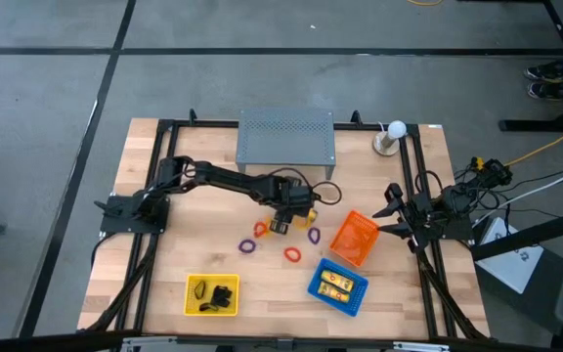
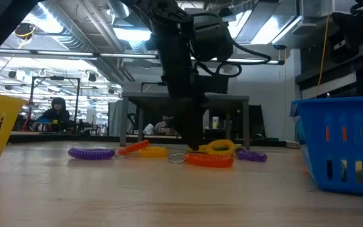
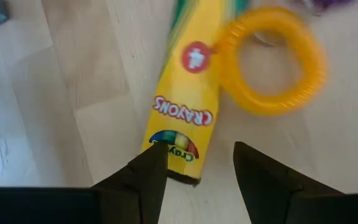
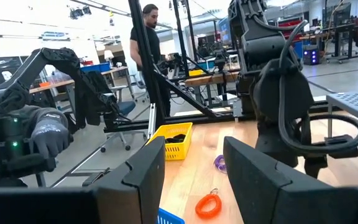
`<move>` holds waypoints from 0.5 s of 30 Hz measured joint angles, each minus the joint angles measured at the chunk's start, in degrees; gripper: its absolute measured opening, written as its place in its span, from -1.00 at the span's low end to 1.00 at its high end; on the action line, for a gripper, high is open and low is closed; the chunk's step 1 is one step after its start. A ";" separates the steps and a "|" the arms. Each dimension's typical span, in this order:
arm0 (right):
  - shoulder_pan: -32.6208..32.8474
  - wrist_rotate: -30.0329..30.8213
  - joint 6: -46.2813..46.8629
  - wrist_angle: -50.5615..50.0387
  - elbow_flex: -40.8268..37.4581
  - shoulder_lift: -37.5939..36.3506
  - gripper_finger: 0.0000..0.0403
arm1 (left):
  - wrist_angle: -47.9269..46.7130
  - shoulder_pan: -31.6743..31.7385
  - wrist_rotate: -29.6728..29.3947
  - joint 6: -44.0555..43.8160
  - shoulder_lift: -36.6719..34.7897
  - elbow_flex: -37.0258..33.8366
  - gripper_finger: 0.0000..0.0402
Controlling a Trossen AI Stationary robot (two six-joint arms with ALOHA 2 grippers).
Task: Pick & Place Office Desk Supplies
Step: Put the crayon into the blue basket
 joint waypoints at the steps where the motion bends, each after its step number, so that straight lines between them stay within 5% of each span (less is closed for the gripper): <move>1: 0.00 -0.01 -0.02 0.00 0.00 0.00 -0.18 | 0.49 0.05 -0.50 0.18 0.16 0.00 -0.10; 10: 0.00 0.00 -0.02 0.07 0.00 0.00 -0.18 | 4.70 0.24 0.03 2.14 0.20 0.00 -0.14; 15: 0.00 -0.02 -0.02 0.07 0.00 0.00 -0.18 | 4.33 0.22 -0.81 3.89 0.48 0.00 -0.45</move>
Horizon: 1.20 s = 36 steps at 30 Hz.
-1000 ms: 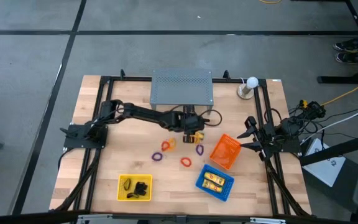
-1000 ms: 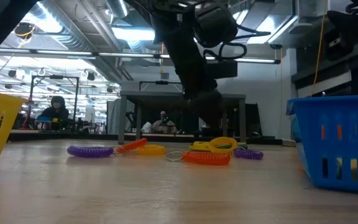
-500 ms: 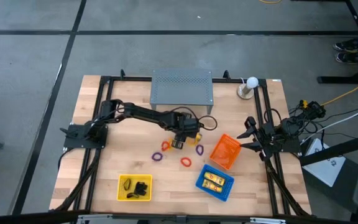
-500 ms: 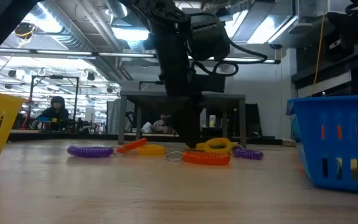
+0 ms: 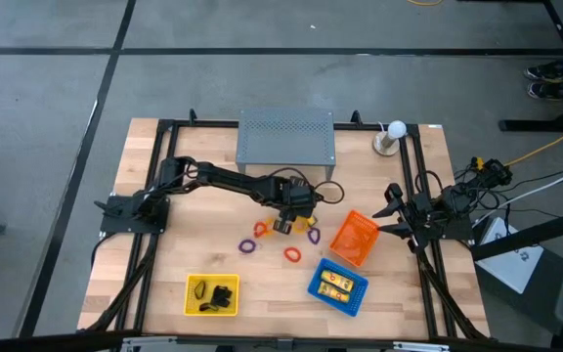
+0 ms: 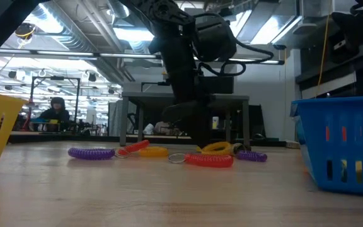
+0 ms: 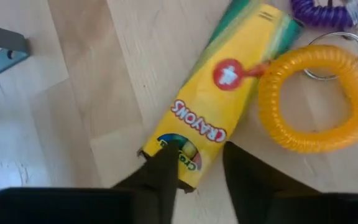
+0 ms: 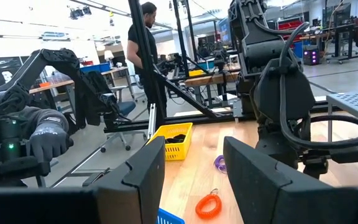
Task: Pick & Place Office Desk Supplies
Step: Put the crayon into the blue basket
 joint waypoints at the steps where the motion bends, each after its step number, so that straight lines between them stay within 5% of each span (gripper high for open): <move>1: 0.00 0.00 0.00 0.00 0.00 0.00 -0.18 | 0.04 0.00 0.04 0.00 0.00 0.00 -0.55; 6: 0.00 0.00 0.00 0.00 0.00 0.00 -0.18 | -0.22 -0.16 0.09 0.14 0.00 0.00 -0.95; 21: 0.00 -0.02 -0.02 -0.07 0.00 0.00 -0.18 | -3.25 -1.73 -7.39 -0.58 -0.65 0.56 -0.99; 29: 0.01 -0.15 0.02 -0.45 -0.04 0.00 -0.18 | -3.01 -6.41 -11.57 7.83 -2.51 0.96 -0.84; 36: 0.00 -0.15 0.37 -0.50 -0.04 0.00 -0.18 | -2.82 -6.41 -13.20 14.05 -2.54 0.44 -0.40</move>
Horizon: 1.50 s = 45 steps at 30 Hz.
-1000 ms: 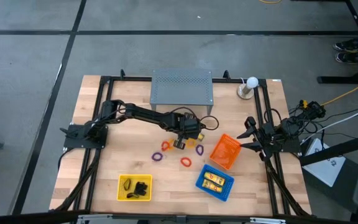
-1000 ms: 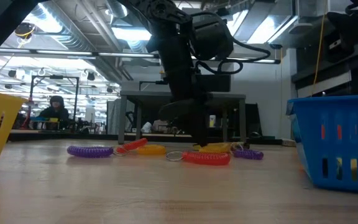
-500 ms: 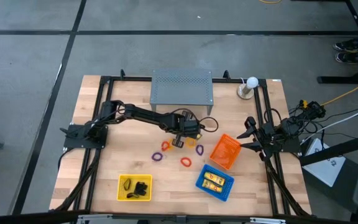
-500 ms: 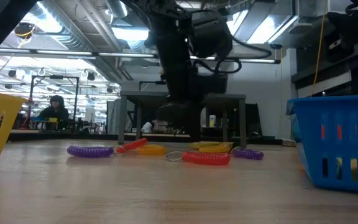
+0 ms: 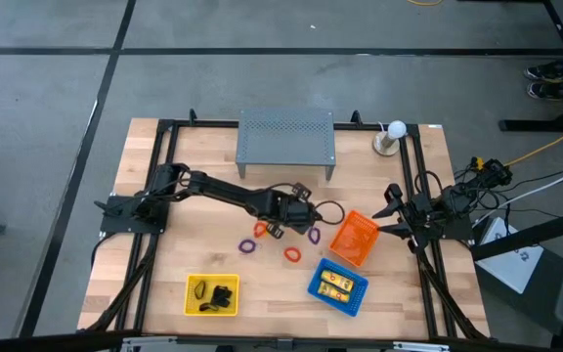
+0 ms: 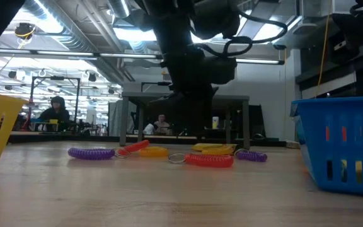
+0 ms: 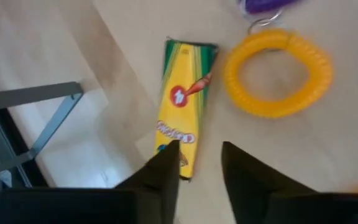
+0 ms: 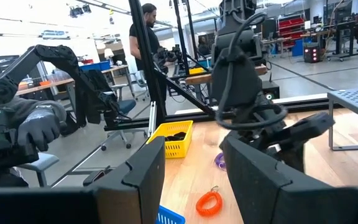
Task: Pick & Place Office Desk Supplies
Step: Put the crayon into the blue basket
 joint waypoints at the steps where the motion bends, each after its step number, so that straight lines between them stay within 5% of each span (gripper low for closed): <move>1: 0.02 -0.02 0.00 0.00 0.00 0.00 -0.18 | 0.03 0.22 0.04 0.02 0.00 0.00 -0.33; 11: 0.02 -0.01 0.02 0.02 0.00 0.00 -0.18 | 2.57 2.87 5.21 3.86 0.44 -0.02 0.14; 27: 0.02 0.06 0.04 -0.25 0.00 0.00 -0.18 | 5.13 5.35 7.05 6.05 3.98 0.08 0.15; 32: 0.00 0.22 0.08 -0.33 0.01 0.00 -0.18 | 5.52 5.97 5.11 6.21 4.50 0.09 -0.07; 41: 0.00 0.22 0.07 -0.31 0.02 0.00 -0.18 | 5.95 6.49 6.60 5.29 4.63 0.11 -0.89; 45: 0.00 0.22 0.07 -0.31 0.02 0.00 -0.18 | 5.97 6.76 6.87 4.08 4.59 0.11 -0.93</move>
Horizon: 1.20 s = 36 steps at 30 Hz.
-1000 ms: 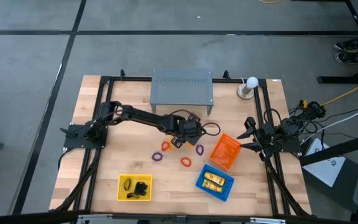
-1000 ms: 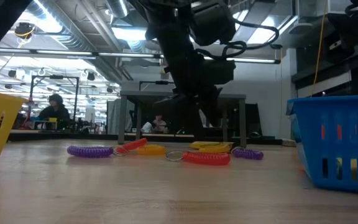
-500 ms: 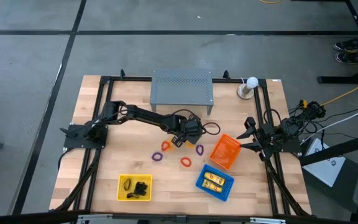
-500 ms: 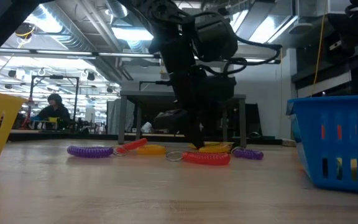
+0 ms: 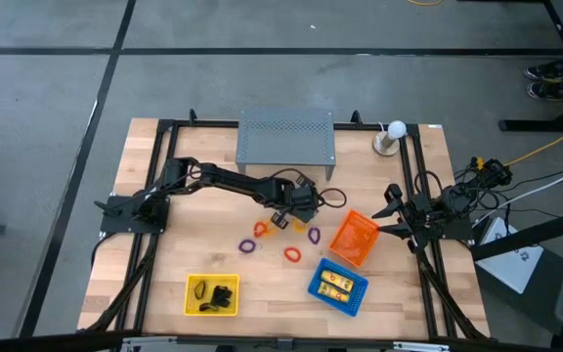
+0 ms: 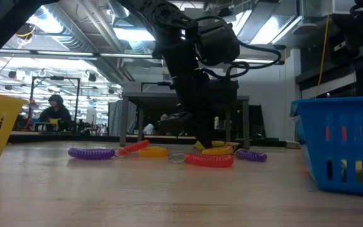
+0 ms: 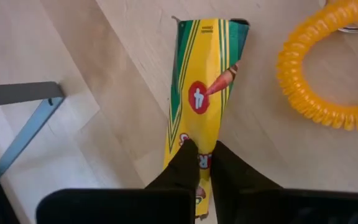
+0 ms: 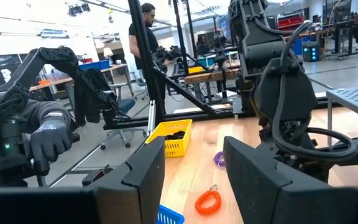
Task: Pick & Place Office Desk Supplies
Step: Put the crayon into the blue basket
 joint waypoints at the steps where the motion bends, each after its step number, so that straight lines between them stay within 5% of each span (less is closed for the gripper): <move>1: 0.00 0.00 0.02 0.00 -0.01 0.00 -0.18 | 0.00 0.00 -0.27 -0.13 0.00 0.00 -0.92; 12: 0.00 -0.02 0.02 0.00 0.00 0.00 -0.18 | -8.81 -2.97 -6.24 -4.83 -0.51 3.62 -0.92; 25: 0.01 -0.24 0.41 -0.01 0.00 0.00 -0.18 | -17.93 -12.46 -4.31 -25.72 -9.83 6.16 -0.92; 36: 0.00 -0.17 0.64 0.00 0.00 0.00 -0.18 | -9.35 -24.81 -0.74 -36.52 -11.48 6.16 -0.92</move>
